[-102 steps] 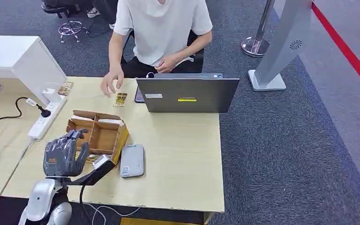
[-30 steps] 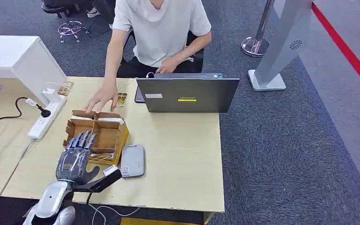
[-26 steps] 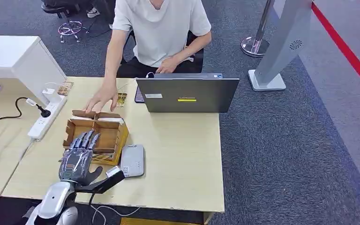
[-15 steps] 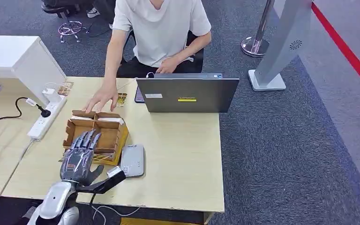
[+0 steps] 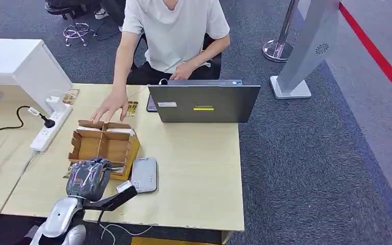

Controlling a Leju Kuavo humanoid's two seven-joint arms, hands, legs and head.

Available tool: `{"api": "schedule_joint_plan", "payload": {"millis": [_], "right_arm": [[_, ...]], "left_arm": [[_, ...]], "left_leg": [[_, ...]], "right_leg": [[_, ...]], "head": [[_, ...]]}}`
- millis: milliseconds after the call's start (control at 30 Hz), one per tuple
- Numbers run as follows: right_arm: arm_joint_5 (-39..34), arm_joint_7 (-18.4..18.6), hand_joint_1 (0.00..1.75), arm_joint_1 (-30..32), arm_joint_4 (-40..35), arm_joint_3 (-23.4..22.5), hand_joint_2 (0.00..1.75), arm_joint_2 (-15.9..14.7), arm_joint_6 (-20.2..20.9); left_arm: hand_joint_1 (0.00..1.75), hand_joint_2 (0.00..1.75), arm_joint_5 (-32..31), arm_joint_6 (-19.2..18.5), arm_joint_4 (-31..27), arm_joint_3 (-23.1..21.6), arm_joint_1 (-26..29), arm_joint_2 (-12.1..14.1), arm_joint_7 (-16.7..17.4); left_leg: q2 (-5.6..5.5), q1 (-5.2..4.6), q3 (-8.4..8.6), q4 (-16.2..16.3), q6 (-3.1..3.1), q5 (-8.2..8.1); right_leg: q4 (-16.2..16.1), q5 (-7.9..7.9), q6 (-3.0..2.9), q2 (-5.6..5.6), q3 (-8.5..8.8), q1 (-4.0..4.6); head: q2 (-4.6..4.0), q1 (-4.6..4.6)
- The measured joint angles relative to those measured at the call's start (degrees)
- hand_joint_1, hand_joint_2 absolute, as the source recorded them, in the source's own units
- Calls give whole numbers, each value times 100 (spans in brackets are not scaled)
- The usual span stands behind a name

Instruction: Pass the card to the sensor for recognition and then transmit it.

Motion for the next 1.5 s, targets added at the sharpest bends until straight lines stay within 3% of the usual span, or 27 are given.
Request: {"api": "schedule_joint_plan", "payload": {"millis": [233,833,1100,1333,1500], "right_arm": [[39,29,0,0,0,-63,175,0,0],[111,29,0,0,0,-146,175,0,-2],[284,-11,0,2,0,-243,175,0,11],[682,-54,0,-27,-4,-218,175,0,122],[833,-39,0,-80,-4,-173,175,0,133]], "left_arm": [[175,175,33,-90,-6,0,-46,9,57],[175,175,76,112,-175,0,-35,0,59],[175,175,258,593,-1012,0,-94,0,-173],[175,175,69,1288,-1265,13,-1440,7,-77],[175,175,-356,1570,-848,31,-2467,48,-70]], "left_leg": [[0,0,0,0,0,0],[-1,0,-1,0,0,0],[-2,0,-1,1,0,0],[-20,0,-2,2,-4,14],[-14,0,0,2,-5,22]], "right_leg": [[0,0,0,0,0,0],[0,0,0,0,0,0],[0,0,0,-1,-2,0],[2,10,-2,-24,4,0],[3,19,-3,-11,4,0]], "head": [[0,2],[0,2],[0,4],[0,0],[0,2]]}}
